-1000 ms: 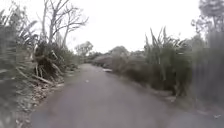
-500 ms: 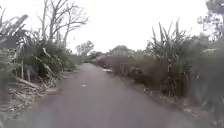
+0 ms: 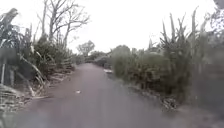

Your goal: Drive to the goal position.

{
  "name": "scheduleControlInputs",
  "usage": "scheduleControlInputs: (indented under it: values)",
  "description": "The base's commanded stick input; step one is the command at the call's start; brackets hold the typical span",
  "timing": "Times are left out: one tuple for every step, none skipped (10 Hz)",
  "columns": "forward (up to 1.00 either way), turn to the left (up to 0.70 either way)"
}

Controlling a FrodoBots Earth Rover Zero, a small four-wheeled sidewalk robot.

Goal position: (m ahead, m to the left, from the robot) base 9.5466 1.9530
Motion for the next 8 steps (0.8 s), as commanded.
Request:
scheduleControlInputs:
  values:
    - [1.00, 0.40]
    - [1.00, 0.40]
    - [1.00, 0.40]
    - [1.00, 0.40]
    - [1.00, 0.40]
    - [1.00, 0.40]
    - [1.00, 0.00]
    - [1.00, 0.00]
